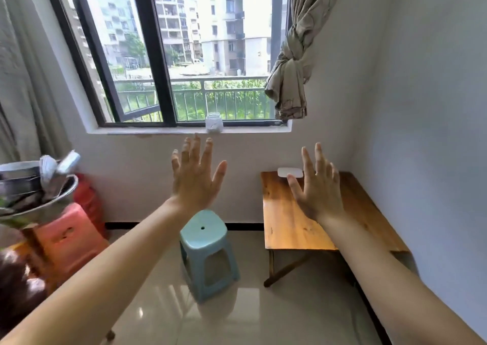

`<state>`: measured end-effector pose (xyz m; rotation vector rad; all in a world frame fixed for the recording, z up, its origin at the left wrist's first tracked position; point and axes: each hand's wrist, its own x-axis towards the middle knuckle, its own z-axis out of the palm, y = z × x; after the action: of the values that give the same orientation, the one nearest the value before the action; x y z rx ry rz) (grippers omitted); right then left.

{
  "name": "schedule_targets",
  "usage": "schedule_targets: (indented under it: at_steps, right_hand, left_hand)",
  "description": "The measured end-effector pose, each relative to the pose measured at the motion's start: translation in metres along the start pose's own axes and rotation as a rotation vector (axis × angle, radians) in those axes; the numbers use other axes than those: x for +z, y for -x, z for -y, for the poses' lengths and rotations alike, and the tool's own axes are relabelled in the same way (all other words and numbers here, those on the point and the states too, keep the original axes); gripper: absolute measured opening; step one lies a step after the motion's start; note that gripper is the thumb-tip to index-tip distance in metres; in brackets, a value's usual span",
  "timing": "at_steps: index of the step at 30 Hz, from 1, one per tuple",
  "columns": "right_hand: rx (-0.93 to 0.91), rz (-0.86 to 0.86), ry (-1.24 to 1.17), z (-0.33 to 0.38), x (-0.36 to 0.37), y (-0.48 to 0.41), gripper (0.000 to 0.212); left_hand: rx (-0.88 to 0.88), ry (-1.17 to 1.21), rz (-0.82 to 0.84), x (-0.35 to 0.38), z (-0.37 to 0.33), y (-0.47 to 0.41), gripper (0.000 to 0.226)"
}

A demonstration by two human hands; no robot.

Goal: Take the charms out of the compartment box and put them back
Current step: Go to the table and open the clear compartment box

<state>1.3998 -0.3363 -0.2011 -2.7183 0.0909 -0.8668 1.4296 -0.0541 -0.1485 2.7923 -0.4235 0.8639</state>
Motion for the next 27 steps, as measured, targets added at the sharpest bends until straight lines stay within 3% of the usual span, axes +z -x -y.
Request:
schedule_targets:
  at_steps: [12, 19, 27]
  right_hand:
    - [-0.089, 0.026, -0.047, 0.008, 0.144, -0.217, 0.074]
    - [0.046, -0.03, 0.056, -0.028, 0.232, -0.314, 0.073]
    - [0.413, -0.06, 0.233, -0.087, 0.28, -0.369, 0.071]
  left_hand:
    - [-0.032, 0.036, -0.023, 0.141, 0.076, -0.199, 0.07]
    - [0.137, 0.15, 0.038, 0.277, 0.109, -0.328, 0.068]
    - [0.465, 0.286, 0.206, 0.396, 0.082, -0.455, 0.071]
